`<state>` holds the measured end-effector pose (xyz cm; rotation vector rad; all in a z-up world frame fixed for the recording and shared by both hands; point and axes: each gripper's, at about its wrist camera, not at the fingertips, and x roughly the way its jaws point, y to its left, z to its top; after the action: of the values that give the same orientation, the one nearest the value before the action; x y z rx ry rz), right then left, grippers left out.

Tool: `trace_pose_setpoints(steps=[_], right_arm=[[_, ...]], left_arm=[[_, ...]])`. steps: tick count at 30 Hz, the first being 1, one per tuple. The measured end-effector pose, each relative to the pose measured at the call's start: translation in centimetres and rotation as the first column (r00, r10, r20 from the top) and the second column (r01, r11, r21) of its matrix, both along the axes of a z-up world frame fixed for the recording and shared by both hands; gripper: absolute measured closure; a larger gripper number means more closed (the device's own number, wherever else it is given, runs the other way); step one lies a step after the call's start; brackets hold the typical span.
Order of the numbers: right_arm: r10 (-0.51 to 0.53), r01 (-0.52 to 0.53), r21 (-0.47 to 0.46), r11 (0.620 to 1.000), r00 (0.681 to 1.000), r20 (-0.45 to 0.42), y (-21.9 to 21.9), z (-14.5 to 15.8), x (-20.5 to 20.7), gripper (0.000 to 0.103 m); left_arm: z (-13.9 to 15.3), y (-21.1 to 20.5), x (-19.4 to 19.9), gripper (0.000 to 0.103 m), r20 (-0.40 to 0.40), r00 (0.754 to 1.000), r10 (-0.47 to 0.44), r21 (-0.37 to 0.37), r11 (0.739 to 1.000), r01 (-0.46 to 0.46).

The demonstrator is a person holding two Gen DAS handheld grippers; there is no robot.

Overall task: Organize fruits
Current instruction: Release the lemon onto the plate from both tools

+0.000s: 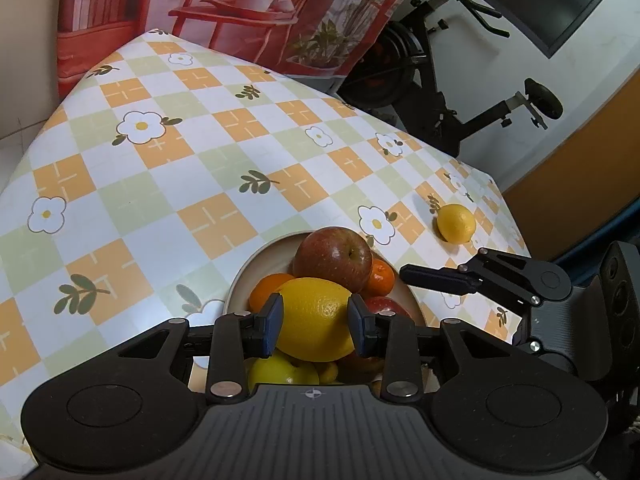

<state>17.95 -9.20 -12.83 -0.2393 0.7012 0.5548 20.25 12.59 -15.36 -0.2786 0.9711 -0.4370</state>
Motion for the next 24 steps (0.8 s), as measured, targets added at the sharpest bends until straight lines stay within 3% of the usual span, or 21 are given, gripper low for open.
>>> trace_pose_setpoints(steps=[14,24], right_arm=[[-0.069,0.069,0.032,0.997,0.997,0.022,-2.4,0.1,-0.5,0.054],[-0.212,0.203,0.103,0.974,0.974,0.077,-7.8,-0.3,-1.2,0.054]], left_arm=[[0.3,-0.3,0.8,0.065,0.025,0.998,0.051,0.012,0.999,-0.051],[2.1,-3.2,1.4,0.065,0.127,0.99,0.066,0.041,0.997,-0.072]])
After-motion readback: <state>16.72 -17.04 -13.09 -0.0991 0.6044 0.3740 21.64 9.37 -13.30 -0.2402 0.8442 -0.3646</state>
